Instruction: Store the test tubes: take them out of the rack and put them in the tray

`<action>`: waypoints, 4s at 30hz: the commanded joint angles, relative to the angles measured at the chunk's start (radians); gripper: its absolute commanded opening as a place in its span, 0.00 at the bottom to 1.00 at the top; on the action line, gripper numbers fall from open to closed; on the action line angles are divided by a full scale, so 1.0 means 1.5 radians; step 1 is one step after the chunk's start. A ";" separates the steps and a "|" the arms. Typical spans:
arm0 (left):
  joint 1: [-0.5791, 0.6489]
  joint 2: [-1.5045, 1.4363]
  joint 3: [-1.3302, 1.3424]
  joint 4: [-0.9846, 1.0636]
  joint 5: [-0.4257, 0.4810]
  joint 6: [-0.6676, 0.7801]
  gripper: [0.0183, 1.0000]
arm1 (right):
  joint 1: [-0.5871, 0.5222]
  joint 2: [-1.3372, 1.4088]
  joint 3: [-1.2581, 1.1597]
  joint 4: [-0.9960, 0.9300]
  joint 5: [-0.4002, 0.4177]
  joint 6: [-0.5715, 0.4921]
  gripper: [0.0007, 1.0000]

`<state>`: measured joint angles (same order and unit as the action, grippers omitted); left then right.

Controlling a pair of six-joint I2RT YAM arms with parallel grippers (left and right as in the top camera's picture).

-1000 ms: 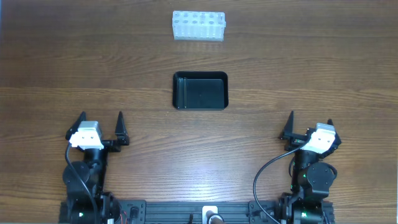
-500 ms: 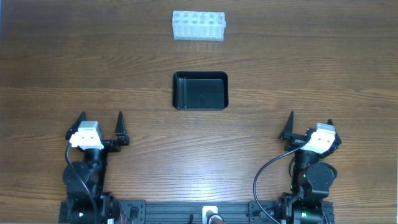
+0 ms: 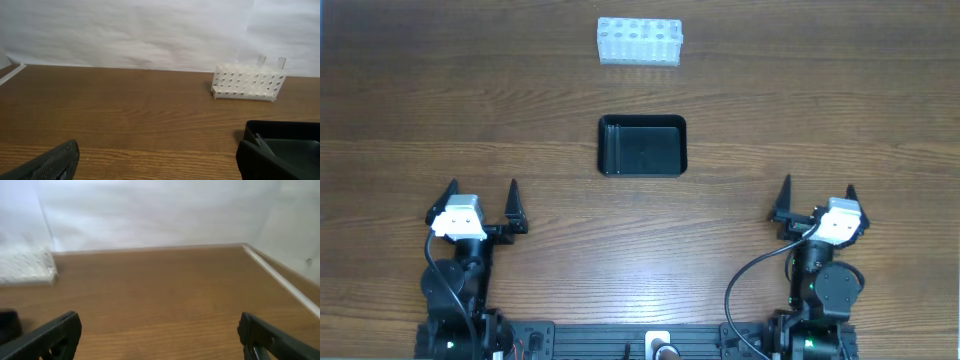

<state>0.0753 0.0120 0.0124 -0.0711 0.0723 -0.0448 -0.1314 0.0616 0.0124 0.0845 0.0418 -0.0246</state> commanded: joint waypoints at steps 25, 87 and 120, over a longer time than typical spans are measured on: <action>0.004 -0.003 -0.004 0.000 0.009 0.005 1.00 | 0.216 0.969 0.700 -0.006 -0.063 0.123 0.99; 0.004 -0.003 -0.004 0.000 0.009 0.005 1.00 | 0.406 1.487 1.180 -0.073 0.224 0.181 0.79; 0.004 -0.003 -0.004 0.000 0.009 0.005 1.00 | 0.402 1.499 1.180 -0.077 0.253 0.181 0.35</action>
<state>0.0753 0.0120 0.0120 -0.0708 0.0723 -0.0448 0.4801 2.2929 1.7561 -0.0360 0.4034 0.2394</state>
